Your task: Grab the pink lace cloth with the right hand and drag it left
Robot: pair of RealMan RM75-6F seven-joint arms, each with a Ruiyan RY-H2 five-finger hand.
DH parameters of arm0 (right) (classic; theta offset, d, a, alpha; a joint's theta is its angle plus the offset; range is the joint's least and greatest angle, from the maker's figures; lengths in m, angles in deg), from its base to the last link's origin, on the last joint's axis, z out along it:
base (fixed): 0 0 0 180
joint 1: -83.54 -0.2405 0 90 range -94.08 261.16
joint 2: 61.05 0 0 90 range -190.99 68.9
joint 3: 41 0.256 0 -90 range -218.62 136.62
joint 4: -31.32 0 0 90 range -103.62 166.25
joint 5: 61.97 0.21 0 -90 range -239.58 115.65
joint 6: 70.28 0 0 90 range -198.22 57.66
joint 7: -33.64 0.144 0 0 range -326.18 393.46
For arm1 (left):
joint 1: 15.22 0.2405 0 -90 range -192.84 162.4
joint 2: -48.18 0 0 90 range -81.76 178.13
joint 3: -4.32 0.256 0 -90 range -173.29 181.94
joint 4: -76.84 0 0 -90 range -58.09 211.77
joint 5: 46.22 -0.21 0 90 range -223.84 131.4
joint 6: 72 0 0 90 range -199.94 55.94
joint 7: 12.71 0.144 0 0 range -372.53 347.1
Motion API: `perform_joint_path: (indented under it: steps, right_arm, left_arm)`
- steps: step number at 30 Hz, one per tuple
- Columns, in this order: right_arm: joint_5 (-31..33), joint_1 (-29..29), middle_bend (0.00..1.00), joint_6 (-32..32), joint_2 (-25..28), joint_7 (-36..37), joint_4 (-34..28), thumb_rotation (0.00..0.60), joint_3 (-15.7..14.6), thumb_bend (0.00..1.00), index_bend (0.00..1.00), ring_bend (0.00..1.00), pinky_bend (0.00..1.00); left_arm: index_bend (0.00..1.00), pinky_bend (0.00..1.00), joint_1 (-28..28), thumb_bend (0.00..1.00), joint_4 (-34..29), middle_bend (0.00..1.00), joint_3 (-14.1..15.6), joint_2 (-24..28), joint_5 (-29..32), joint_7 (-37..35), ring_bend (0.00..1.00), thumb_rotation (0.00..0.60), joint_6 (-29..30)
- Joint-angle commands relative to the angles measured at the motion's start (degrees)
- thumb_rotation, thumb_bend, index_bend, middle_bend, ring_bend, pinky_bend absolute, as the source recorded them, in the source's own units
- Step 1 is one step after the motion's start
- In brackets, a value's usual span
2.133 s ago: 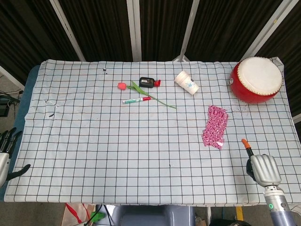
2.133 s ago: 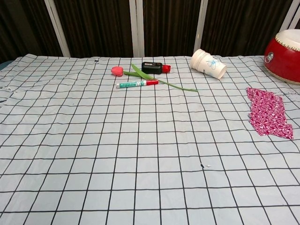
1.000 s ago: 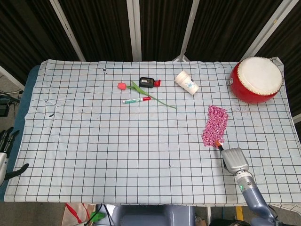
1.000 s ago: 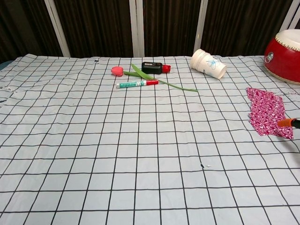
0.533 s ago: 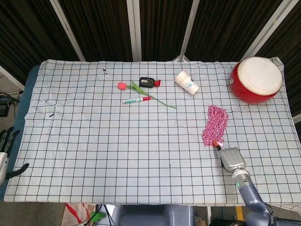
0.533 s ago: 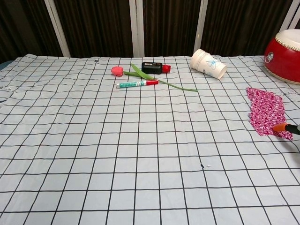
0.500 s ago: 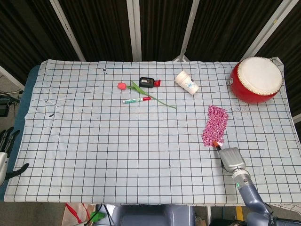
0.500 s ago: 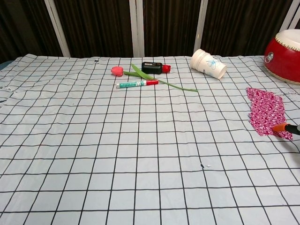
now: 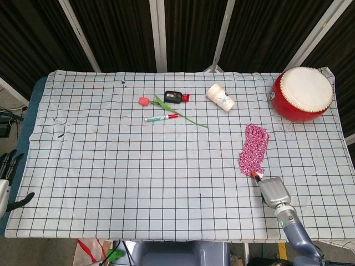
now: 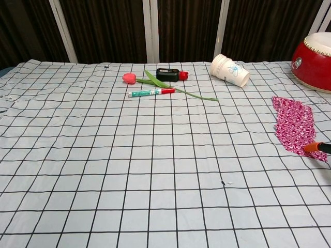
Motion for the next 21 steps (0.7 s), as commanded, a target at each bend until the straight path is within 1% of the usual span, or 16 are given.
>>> perform_joint_path:
  steps: [1, 15, 21]
  right_arm:
    - [-1.1, 0.4, 0.81, 0.7, 0.4, -0.2, -0.7, 0.6, -1.2, 0.86, 0.15, 0.79, 0.62]
    - [-10.0, 3.4, 0.81, 4.4, 3.0, 0.1, -5.1, 0.6, -7.1, 0.86, 0.16, 0.79, 0.62]
    - [-13.7, 4.6, 0.81, 6.1, 4.2, 0.5, -7.4, 0.6, -8.6, 0.86, 0.15, 0.79, 0.62]
  left_arm:
    - [0.1, 0.01, 0.0, 0.25, 0.0, 0.0, 0.0, 0.0, 0.0, 0.1, 0.0, 0.6, 0.0]
    - [0.1, 0.01, -0.1, 0.25, 0.0, 0.0, 0.1, -0.2, -0.2, 0.5, 0.0, 0.6, -0.1]
    - [0.1, 0.01, -0.1, 0.25, 0.0, 0.0, 0.1, -0.2, -0.2, 0.5, 0.0, 0.6, -0.1]
